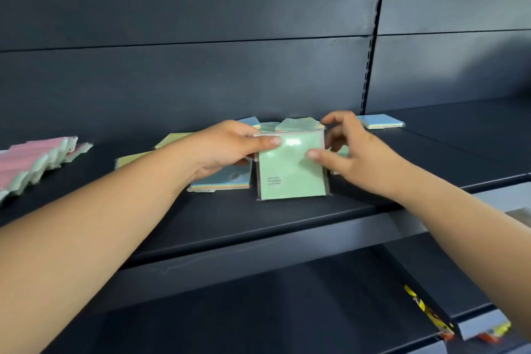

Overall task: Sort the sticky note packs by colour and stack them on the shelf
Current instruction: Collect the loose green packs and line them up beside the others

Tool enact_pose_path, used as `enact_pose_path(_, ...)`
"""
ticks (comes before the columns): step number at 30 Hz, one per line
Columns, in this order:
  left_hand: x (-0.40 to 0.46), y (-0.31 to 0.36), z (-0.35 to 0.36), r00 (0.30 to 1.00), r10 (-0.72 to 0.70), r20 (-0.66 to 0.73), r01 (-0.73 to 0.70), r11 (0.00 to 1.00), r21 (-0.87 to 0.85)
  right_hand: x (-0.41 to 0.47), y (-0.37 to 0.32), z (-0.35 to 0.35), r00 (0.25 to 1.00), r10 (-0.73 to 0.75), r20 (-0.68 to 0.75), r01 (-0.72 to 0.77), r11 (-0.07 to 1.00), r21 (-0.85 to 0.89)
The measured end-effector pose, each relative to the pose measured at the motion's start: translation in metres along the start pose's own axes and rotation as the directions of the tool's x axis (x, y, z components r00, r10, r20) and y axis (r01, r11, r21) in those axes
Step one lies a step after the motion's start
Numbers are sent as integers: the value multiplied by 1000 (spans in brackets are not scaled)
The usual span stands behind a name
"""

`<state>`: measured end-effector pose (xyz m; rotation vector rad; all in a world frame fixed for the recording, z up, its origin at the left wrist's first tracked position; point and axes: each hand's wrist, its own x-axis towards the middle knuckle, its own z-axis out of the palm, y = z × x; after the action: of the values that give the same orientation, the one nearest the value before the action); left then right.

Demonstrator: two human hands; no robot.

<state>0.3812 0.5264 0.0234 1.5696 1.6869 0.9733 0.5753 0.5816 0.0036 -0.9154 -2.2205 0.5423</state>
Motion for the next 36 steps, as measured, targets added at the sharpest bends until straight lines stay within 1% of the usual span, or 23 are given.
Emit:
enact_pose_path(1,-1,-2,-2,1000,-5,-14,4,999,-48,6,8,-6,999,47,-27,-46,998,39)
enact_pose_path(2,-2,-4,-4,999,-19,-33,15,993,-118,13,16,-13,994,106,-34,-105,994,28)
enact_pose_path(3,-4,-6,-5,997,-43,-61,30,979,-201,20,24,-19,985,171,-9,-172,985,-17)
enact_pose_path(5,-6,-10,-7,988,-97,-122,45,927,-372,32,42,-26,940,321,118,-305,943,-137)
enact_pose_path(6,-6,-12,-8,981,-123,-148,42,889,-455,36,48,-27,905,384,185,-341,913,-226)
enact_pose_path(8,-6,-13,-14,967,-179,-180,39,807,-590,40,57,-24,849,449,281,-325,861,-392)
enact_pose_path(9,-5,-14,-17,960,-208,-188,43,771,-635,41,58,-23,840,453,299,-305,850,-431)
enact_pose_path(11,-5,-16,-21,947,-261,-188,67,732,-678,42,58,-22,848,442,293,-303,858,-415)
enact_pose_path(14,-5,-20,-20,927,-322,-191,114,728,-676,39,58,-22,867,432,250,-345,881,-324)
enact_pose_path(16,-5,-20,-17,921,-337,-197,126,734,-667,35,60,-20,909,374,184,-328,914,-238)
enact_pose_path(18,-6,-18,-15,923,-331,-195,126,740,-660,31,59,-17,957,278,80,-270,959,-89)
enact_pose_path(20,-8,-17,-14,927,-320,-198,119,747,-654,28,58,-16,979,202,-19,-202,979,37)
enact_pose_path(22,-12,-17,-14,930,-302,-212,96,753,-651,27,57,-15,982,184,-26,-175,963,205)
enact_pose_path(23,-15,-18,-16,929,-292,-227,78,755,-651,27,55,-15,981,196,9,-187,924,334)
enact_pose_path(24,-17,-19,-20,925,-284,-253,56,759,-649,26,52,-16,976,210,55,-211,859,467)
enact_pose_path(26,-27,-21,-30,913,-270,-305,13,769,-639,27,46,-17,960,243,142,-276,713,645)
enact_pose_path(28,-43,-25,-47,890,-263,-372,-23,790,-613,29,37,-16,944,272,187,-320,616,719)
enact_pose_path(30,-62,-32,-69,845,-262,-465,-49,829,-556,34,23,-13,942,268,204,-322,546,773)
enact_pose_path(33,-94,-45,-110,745,-267,-612,-64,884,-463,48,-13,2,944,225,240,-320,457,830)
enact_pose_path(36,-119,-61,-149,619,-255,-743,-71,924,-376,67,-57,32,944,219,245,-315,384,868)
